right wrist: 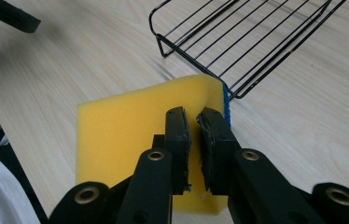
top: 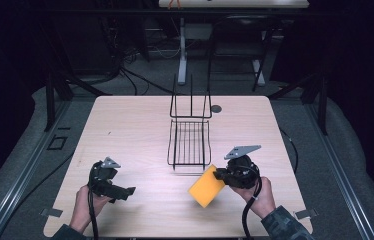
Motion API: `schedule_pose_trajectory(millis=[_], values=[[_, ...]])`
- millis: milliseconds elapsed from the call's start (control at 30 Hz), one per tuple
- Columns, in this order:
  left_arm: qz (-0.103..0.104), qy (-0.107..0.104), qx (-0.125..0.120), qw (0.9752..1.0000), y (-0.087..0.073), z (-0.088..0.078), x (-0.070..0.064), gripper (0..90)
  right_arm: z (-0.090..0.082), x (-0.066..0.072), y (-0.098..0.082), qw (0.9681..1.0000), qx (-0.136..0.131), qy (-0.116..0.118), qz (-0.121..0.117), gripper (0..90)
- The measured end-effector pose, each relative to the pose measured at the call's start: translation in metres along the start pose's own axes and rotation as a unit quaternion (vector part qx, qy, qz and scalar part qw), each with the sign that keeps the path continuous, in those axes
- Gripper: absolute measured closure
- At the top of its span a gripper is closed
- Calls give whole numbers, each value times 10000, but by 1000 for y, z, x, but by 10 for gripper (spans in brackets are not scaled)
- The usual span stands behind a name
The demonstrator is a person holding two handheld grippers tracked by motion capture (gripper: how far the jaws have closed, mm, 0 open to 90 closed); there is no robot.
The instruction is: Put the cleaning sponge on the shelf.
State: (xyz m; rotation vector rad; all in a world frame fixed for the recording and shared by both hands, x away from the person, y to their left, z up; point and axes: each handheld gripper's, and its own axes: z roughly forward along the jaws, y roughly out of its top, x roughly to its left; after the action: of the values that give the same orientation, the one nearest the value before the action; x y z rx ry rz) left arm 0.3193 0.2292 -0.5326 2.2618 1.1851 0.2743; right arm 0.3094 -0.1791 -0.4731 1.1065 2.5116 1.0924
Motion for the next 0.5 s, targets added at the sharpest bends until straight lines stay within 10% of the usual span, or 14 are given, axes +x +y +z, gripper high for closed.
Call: schedule_pose_trajectory(millis=[500], values=[[1, 5, -14, 10000, 0, 0, 0, 3, -6, -4, 14, 9997, -224, -124, -32, 824]])
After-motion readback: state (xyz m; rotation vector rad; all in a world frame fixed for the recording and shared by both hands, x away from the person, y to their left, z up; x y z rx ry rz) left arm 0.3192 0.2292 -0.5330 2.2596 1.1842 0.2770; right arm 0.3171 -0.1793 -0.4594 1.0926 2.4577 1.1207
